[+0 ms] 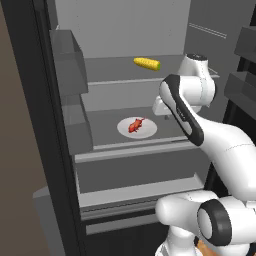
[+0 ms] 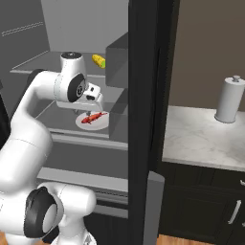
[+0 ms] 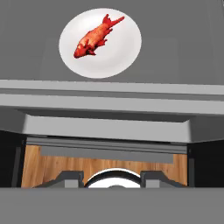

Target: Transport the fish from the fridge to the microwave and turn on the microwave.

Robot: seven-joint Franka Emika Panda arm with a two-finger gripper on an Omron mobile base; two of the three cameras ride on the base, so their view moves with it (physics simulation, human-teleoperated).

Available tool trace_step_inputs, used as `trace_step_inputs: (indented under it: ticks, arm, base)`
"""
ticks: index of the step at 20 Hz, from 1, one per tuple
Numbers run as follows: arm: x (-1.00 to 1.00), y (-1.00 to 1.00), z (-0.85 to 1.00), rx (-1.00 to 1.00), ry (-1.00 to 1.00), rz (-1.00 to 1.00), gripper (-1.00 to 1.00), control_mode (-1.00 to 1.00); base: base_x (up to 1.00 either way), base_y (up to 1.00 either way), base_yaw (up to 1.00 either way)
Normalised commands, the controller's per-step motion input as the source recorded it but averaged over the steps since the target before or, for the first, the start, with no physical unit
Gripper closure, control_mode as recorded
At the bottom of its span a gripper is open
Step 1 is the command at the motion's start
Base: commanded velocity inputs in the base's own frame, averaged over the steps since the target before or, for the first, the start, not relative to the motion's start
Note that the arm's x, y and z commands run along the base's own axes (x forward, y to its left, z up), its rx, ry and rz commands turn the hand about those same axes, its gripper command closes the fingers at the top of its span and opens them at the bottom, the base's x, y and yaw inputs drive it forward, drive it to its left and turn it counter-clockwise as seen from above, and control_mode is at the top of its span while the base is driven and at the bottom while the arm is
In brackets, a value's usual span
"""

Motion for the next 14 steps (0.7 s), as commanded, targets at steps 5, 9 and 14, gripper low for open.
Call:
trace_step_inputs:
  ticks: [5, 9, 14]
  arm:
    - [-0.09, 0.00, 0.00, 0.00, -0.05, 0.02, -1.00, -1.00]
    - [-0.19, 0.17, -0.14, -0.03, -0.25, 0.05, -1.00, -1.00]
    - [-0.10, 0.30, -0.21, -0.07, -0.25, -0.02, -1.00, -1.00]
  base:
    - [0.00, 0.00, 0.00]
    - [0.00, 0.00, 0.00]
    - [0.00, 0.00, 0.00]
